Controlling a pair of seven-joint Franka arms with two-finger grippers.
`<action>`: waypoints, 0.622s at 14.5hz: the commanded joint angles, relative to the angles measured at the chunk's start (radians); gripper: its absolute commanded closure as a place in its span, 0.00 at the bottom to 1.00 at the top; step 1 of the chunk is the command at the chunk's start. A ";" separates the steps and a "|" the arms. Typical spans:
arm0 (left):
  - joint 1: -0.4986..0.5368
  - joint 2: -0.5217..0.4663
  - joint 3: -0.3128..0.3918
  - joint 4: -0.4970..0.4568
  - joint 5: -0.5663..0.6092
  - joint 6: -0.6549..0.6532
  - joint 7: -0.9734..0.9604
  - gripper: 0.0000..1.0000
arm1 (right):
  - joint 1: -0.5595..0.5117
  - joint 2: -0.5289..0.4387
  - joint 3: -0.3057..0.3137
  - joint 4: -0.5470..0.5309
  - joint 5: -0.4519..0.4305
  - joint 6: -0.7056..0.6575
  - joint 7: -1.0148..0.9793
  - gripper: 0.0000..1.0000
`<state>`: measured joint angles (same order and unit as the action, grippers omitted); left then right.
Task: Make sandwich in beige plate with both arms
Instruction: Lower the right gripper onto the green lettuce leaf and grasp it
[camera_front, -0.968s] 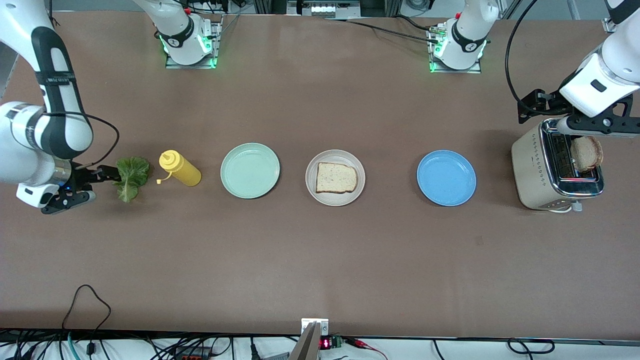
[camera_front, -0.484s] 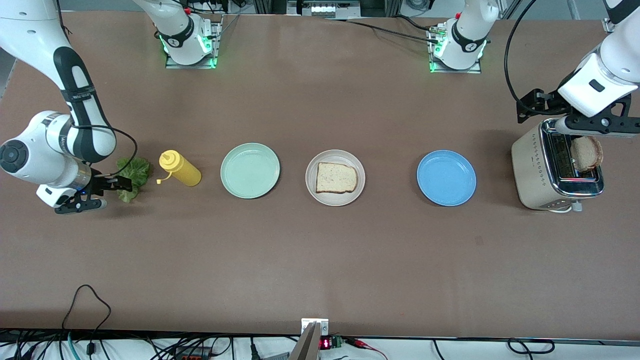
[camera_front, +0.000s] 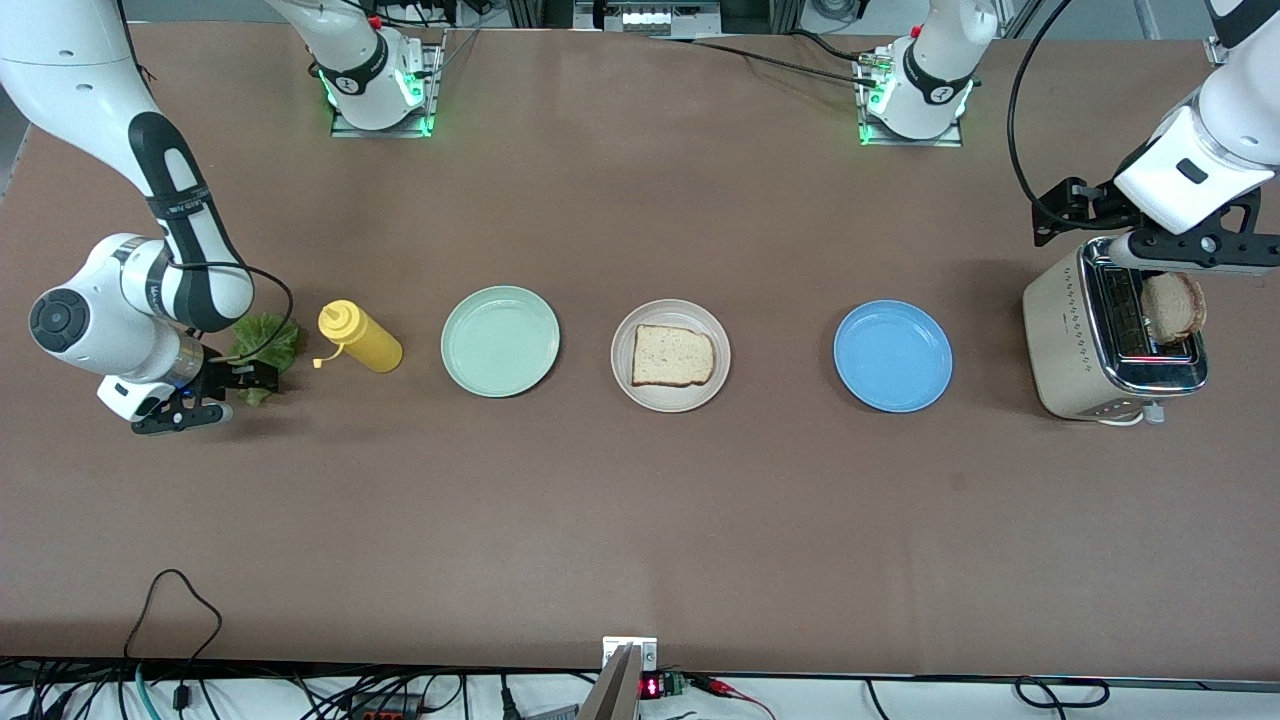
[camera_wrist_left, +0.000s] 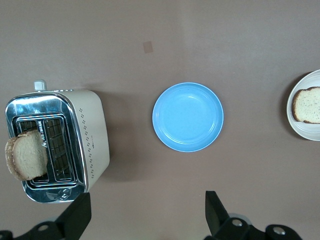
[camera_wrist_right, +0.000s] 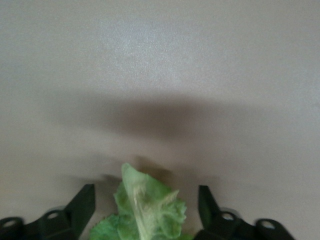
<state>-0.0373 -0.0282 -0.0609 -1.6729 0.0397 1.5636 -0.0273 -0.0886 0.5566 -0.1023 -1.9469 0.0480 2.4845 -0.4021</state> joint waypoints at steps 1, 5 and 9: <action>-0.001 0.008 0.000 -0.001 0.015 0.006 0.010 0.00 | -0.005 0.000 0.010 -0.010 -0.023 0.025 0.009 0.51; -0.003 0.020 -0.002 0.001 0.014 0.024 0.009 0.00 | -0.005 -0.014 0.012 -0.014 -0.023 0.005 0.008 0.86; -0.006 0.022 -0.002 0.012 0.014 0.026 0.007 0.00 | -0.006 -0.070 0.026 0.002 -0.023 -0.087 -0.038 1.00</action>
<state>-0.0380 -0.0083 -0.0611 -1.6735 0.0397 1.5863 -0.0273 -0.0886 0.5448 -0.0944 -1.9427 0.0396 2.4579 -0.4170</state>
